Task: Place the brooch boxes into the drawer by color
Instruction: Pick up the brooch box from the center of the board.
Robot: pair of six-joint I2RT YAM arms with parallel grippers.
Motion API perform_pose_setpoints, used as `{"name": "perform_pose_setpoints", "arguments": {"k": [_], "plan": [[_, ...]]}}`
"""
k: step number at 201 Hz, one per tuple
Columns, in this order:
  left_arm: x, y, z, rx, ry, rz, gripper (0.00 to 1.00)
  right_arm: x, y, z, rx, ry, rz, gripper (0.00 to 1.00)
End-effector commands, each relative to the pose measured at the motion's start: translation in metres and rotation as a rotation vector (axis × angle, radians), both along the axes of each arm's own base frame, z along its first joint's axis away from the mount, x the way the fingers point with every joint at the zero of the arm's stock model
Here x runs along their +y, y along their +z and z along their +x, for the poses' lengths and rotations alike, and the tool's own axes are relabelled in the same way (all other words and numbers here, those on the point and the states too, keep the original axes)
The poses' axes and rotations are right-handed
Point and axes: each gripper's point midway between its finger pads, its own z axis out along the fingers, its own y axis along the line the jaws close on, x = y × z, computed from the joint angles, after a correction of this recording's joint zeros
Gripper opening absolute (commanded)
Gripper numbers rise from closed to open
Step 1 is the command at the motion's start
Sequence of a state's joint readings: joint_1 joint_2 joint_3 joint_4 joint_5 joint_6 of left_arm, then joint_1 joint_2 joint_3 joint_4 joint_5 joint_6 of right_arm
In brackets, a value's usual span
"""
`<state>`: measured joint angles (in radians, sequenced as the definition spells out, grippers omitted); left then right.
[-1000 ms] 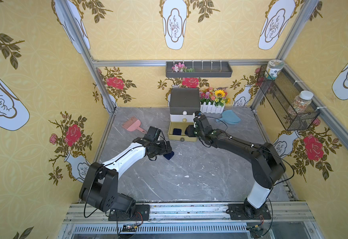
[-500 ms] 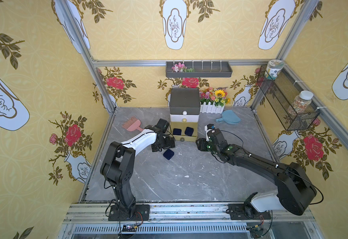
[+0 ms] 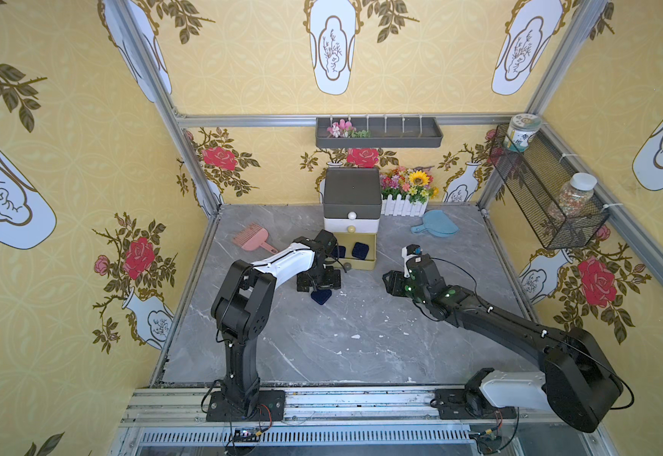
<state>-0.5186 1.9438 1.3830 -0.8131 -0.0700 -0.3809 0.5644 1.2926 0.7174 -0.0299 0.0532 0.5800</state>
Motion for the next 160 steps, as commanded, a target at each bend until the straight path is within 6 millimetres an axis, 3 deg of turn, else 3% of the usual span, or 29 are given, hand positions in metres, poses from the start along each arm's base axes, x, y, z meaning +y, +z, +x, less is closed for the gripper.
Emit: {"name": "perform_pose_setpoints", "arguments": {"k": [1, 87, 160], "plan": [[0.005, -0.007, -0.007, 0.029, -0.011, 0.034, 0.97, -0.002, 0.0, 0.0, 0.0, -0.014, 0.008, 0.58], [0.005, -0.02, -0.013, 0.053, -0.025, 0.059, 0.92, -0.003, -0.002, -0.001, 0.009, -0.023, 0.012, 0.58], [0.006, -0.018, -0.009, 0.033, -0.026, 0.066, 0.77, -0.003, 0.001, 0.0, 0.01, -0.023, 0.011, 0.58]]}}
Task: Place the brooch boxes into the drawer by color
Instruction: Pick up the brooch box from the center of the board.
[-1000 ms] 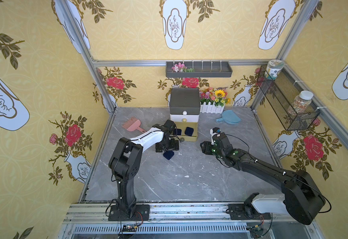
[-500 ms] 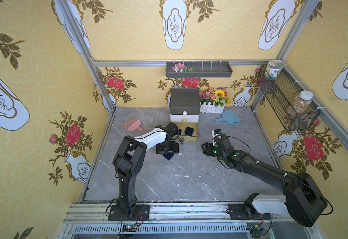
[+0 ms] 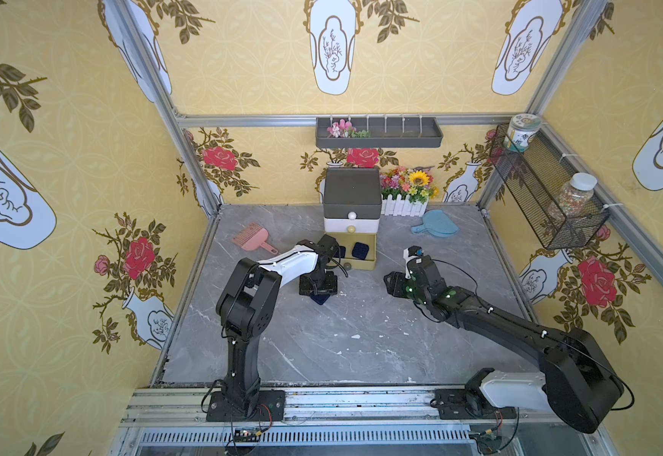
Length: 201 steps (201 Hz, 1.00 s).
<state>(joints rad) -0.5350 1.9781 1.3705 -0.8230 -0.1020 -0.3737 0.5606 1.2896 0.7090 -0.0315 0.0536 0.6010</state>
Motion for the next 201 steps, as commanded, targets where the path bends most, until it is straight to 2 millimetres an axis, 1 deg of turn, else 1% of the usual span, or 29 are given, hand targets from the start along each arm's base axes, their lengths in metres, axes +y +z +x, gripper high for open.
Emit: {"name": "perform_pose_setpoints", "arguments": {"k": [1, 28, 62, 86, 102, 120, 149, 172, 187, 201], "plan": [[0.002, -0.002, 0.0, 0.0, -0.004, 0.01, 0.77, 0.0, 0.004, 0.001, -0.003, -0.006, 0.0, 0.58], [0.003, -0.003, -0.001, 0.004, -0.005, 0.011, 0.69, -0.001, 0.003, 0.001, 0.001, -0.007, -0.003, 0.58], [0.004, -0.005, -0.004, 0.011, -0.006, 0.014, 0.68, 0.0, 0.006, 0.001, -0.001, -0.006, -0.002, 0.58], [0.003, 0.003, -0.004, -0.006, -0.01, 0.005, 0.68, 0.0, 0.009, 0.001, -0.004, -0.001, -0.004, 0.59], [0.002, 0.015, -0.002, -0.038, -0.016, -0.009, 0.68, 0.001, 0.014, 0.002, -0.01, 0.013, 0.0, 0.58], [-0.002, 0.033, -0.001, -0.086, -0.043, -0.023, 0.68, 0.005, 0.022, 0.004, -0.003, 0.059, 0.05, 0.59], [-0.009, 0.058, -0.005, -0.159, -0.123, -0.026, 0.68, 0.015, 0.045, 0.007, 0.04, 0.219, 0.237, 0.6], [-0.021, 0.078, -0.015, -0.213, -0.21, -0.051, 0.68, 0.024, 0.063, 0.004, 0.094, 0.388, 0.382, 0.63], [-0.031, 0.097, -0.021, -0.274, -0.274, -0.063, 0.67, 0.028, 0.065, 0.001, 0.134, 0.455, 0.383, 0.64], [-0.044, 0.119, -0.028, -0.345, -0.342, -0.098, 0.66, 0.033, 0.07, -0.001, 0.153, 0.508, 0.389, 0.66]]}}
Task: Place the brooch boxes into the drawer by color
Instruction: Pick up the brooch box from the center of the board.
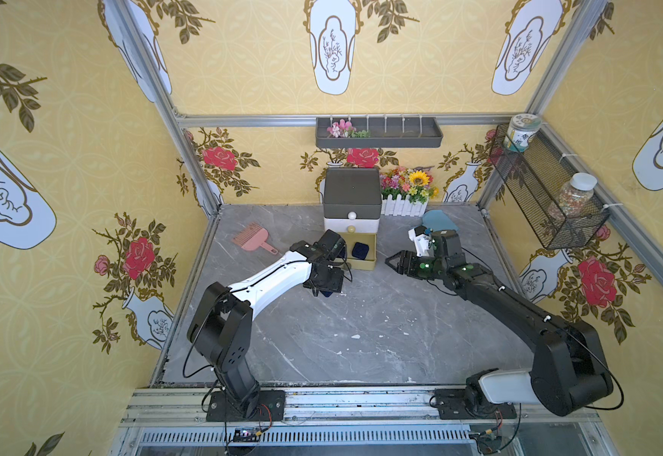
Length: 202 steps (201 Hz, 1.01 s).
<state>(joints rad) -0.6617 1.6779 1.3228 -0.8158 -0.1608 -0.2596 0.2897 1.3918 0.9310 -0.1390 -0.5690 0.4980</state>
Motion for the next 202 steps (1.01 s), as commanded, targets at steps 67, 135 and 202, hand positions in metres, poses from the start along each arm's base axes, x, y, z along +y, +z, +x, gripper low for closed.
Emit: {"name": "perform_pose_setpoints", "arguments": {"k": [67, 135, 202], "plan": [[-0.045, 0.06, -0.05, -0.222, -0.395, -0.041, 0.66, 0.054, 0.027, -0.028, 0.129, 0.38, 0.242, 0.67], [-0.05, 0.063, -0.061, -0.223, -0.441, -0.057, 0.66, 0.101, 0.01, -0.052, 0.192, 0.492, 0.206, 0.64], [-0.047, 0.058, -0.063, -0.213, -0.433, -0.04, 0.66, 0.126, 0.004, -0.066, 0.218, 0.55, 0.204, 0.57]]}}
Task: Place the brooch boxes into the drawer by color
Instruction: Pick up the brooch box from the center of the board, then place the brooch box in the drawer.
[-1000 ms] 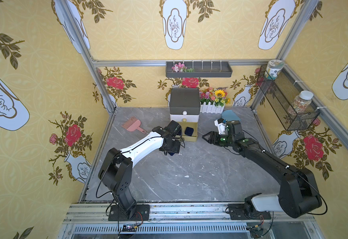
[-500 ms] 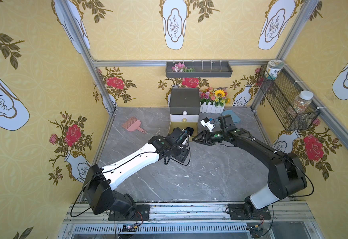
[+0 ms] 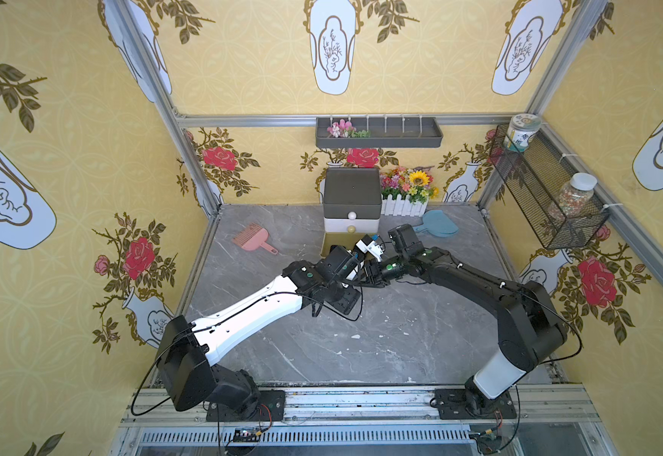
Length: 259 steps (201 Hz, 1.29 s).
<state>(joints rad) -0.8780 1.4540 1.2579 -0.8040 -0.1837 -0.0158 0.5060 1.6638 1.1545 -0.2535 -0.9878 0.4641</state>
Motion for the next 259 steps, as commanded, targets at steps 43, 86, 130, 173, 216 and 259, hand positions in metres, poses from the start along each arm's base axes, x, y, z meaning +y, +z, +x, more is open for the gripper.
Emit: {"name": "perform_pose_setpoints", "arguments": {"k": [43, 86, 130, 173, 216, 259], "plan": [[-0.004, -0.002, 0.001, -0.005, -0.006, -0.011, 0.66, 0.016, -0.005, -0.007, 0.001, 0.048, 0.008, 0.48], [-0.007, 0.002, 0.001, -0.009, -0.017, -0.028, 0.67, 0.024, -0.015, -0.011, 0.029, 0.073, -0.004, 0.36], [-0.008, 0.007, 0.001, -0.019, -0.023, -0.04, 0.67, 0.026, -0.021, -0.008, 0.04, 0.067, -0.019, 0.18], [-0.008, 0.006, 0.001, -0.022, -0.027, -0.04, 0.68, 0.025, -0.027, -0.002, 0.034, 0.036, -0.044, 0.04], [-0.006, 0.008, 0.005, -0.051, -0.012, -0.042, 0.82, 0.024, -0.029, 0.01, 0.012, -0.016, -0.047, 0.0], [0.001, 0.018, 0.014, -0.119, 0.039, -0.048, 0.94, 0.011, -0.031, 0.038, 0.004, -0.124, -0.023, 0.0]]}}
